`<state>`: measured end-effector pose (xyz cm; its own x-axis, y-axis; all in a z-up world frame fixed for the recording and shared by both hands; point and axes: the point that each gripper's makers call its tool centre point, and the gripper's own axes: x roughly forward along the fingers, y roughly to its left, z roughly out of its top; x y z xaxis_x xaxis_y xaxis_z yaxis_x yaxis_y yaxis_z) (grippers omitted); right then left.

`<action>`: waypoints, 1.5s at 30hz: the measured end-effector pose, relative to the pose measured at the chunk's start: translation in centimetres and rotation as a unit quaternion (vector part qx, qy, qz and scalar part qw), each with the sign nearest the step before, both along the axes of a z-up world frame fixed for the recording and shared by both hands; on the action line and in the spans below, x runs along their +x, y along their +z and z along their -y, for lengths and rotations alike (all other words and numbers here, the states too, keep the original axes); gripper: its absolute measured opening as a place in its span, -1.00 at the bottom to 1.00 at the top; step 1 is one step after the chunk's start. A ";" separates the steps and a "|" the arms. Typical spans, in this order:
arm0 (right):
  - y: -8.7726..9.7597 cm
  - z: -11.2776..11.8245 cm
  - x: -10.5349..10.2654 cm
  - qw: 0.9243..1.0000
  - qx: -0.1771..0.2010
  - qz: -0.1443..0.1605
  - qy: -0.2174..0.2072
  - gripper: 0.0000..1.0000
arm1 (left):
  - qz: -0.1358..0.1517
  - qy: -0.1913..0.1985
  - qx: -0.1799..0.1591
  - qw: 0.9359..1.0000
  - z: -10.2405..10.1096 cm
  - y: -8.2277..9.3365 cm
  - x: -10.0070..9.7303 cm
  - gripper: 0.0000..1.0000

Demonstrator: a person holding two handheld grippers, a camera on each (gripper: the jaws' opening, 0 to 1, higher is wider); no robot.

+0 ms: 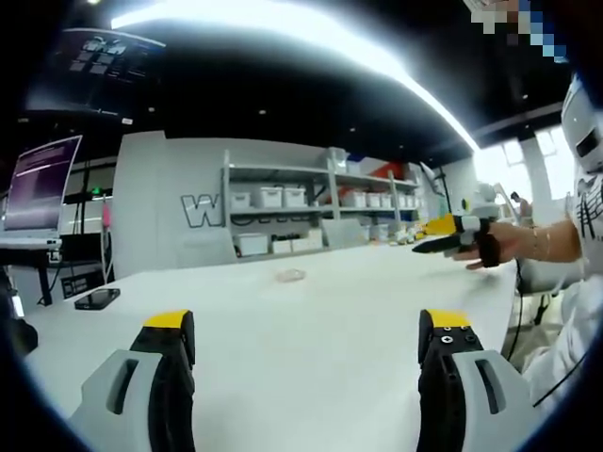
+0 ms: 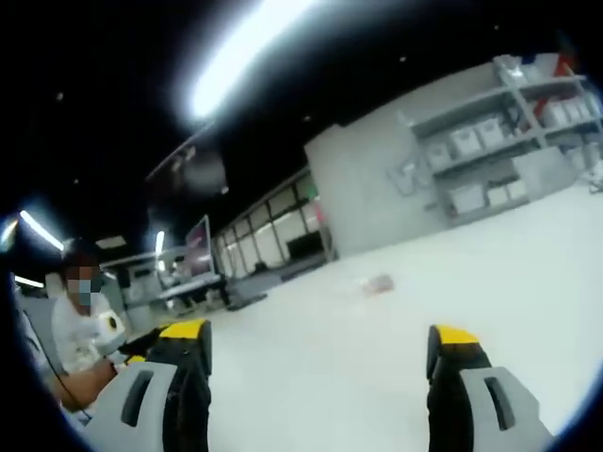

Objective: Open the resealable bag by pulling the two sides of the seal apart until the entire bag opening is separated and visibly accessible.

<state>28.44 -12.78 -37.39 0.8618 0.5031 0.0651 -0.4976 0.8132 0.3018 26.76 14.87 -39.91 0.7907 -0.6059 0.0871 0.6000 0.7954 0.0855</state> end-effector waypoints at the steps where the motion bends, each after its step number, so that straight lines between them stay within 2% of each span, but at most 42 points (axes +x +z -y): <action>1: 0.0 0.1 -0.2 1.000 0.001 0.001 0.000 0.92 | 0.000 0.000 0.001 1.000 0.0 0.0 0.0 0.96; 6: -0.6 1.1 -1.8 1.000 -0.004 0.004 -0.007 0.92 | 0.000 0.001 0.001 1.000 0.0 0.0 0.1 0.96; 17: 0.7 1.8 -4.3 0.999 -0.016 0.044 -0.006 0.92 | 0.000 0.003 0.002 1.000 0.0 0.0 0.1 0.96; 24: 0.5 2.7 -5.0 0.999 -0.011 0.046 -0.014 0.92 | 0.002 0.004 0.002 1.000 0.1 0.0 0.1 0.96; 31: 1.0 4.2 -5.5 0.998 -0.011 0.057 -0.036 0.92 | 0.005 0.006 -0.005 1.000 -0.1 0.2 0.2 0.96; 36: 1.6 5.4 -5.7 0.996 -0.010 0.068 -0.055 0.92 | -0.004 0.005 -0.006 1.000 -0.1 0.1 0.3 0.95; 45: 2.5 6.9 -5.8 0.993 -0.001 0.078 -0.085 0.92 | -0.006 0.016 -0.021 1.000 -0.9 1.2 -0.3 0.90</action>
<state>22.62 -19.69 -34.84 0.9140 0.3510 0.2032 -0.3931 0.8900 0.2310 26.50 15.74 -38.74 0.8103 -0.5768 0.1032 0.5756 0.8165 0.0444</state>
